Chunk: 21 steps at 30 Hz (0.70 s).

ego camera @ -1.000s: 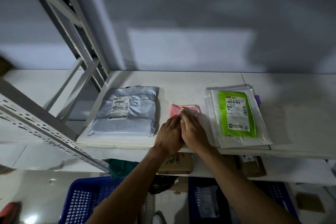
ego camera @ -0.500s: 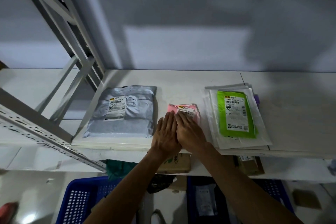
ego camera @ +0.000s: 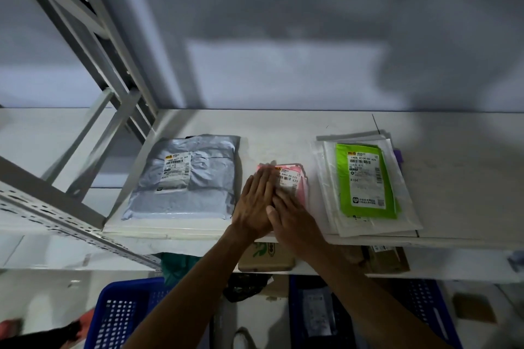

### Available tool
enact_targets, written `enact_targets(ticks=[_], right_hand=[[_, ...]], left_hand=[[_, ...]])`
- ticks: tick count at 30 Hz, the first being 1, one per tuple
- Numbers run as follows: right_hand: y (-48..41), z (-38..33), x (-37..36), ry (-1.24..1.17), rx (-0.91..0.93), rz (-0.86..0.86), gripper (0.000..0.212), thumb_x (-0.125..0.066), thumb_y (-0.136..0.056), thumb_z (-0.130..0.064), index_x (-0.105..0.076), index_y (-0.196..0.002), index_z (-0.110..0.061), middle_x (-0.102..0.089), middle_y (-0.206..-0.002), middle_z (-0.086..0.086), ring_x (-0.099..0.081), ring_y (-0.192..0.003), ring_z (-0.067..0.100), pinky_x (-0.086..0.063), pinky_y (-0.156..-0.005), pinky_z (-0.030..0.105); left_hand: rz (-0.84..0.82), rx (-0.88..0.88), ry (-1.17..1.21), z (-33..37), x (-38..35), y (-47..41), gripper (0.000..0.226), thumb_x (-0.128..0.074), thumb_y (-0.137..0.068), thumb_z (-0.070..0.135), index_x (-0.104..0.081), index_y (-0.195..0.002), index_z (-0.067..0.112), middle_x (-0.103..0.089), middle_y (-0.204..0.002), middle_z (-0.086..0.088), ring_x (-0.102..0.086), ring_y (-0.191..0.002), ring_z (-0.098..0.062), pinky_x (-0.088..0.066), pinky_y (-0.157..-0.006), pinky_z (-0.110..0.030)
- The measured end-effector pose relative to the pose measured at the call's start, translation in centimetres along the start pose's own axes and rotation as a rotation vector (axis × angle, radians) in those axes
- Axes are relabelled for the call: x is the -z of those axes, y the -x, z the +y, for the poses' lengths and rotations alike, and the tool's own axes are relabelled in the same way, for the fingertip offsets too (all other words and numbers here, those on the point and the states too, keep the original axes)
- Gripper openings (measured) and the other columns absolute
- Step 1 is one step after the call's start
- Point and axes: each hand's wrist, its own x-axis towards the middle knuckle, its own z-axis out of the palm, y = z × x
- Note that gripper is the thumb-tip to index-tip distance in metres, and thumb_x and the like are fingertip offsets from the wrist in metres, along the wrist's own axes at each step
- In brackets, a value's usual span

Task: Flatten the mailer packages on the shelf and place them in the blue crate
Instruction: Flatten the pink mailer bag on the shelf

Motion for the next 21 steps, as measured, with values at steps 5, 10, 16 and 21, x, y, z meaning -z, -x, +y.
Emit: enact_targets(ticks=[5,10,16,21], right_hand=[[1.7,-0.4,-0.7,-0.033,-0.046,-0.103,0.078,-0.006,-0.100,-0.060,-0.015,-0.160,-0.011,0.001,-0.168,0.003,0.011,-0.153,0.009,0.009,-0.122,0.026],[2.5,-0.1,-2.0,0.008,-0.054,0.010,0.072,-0.012,-0.106,-0.057,-0.021,-0.159,-0.009,-0.007,-0.168,0.007,0.004,-0.156,0.013,-0.005,-0.126,0.036],[2.5,0.1,-2.2,-0.002,-0.074,0.001,0.074,-0.010,-0.105,-0.059,-0.019,-0.159,-0.009,-0.006,-0.169,0.007,0.006,-0.155,0.011,-0.006,-0.127,0.035],[5.9,0.6,-2.5,0.086,-0.099,0.017,0.072,-0.020,-0.105,-0.058,-0.011,-0.161,-0.012,-0.005,-0.169,0.005,0.003,-0.156,0.014,-0.008,-0.127,0.037]], left_hand=[[-0.120,0.007,-0.065,-0.8,-0.8,0.0,0.079,-0.026,-0.102,0.053,-0.015,-0.157,-0.001,-0.006,-0.167,-0.019,-0.003,-0.155,-0.032,-0.018,-0.124,-0.051],[-0.187,0.036,-0.107,-0.6,-0.9,0.0,0.082,-0.017,-0.101,0.058,-0.008,-0.159,0.002,0.002,-0.167,-0.016,0.004,-0.155,-0.031,-0.011,-0.126,-0.049],[-0.234,0.058,-0.105,-0.7,-0.8,-0.2,0.082,-0.016,-0.101,0.060,-0.001,-0.160,0.006,0.009,-0.167,-0.014,0.011,-0.155,-0.028,-0.007,-0.126,-0.048],[-0.148,0.093,-0.002,-0.2,-0.7,-0.3,0.081,-0.012,-0.101,0.060,-0.008,-0.160,0.004,-0.001,-0.168,-0.014,0.004,-0.156,-0.025,-0.006,-0.127,-0.045]])
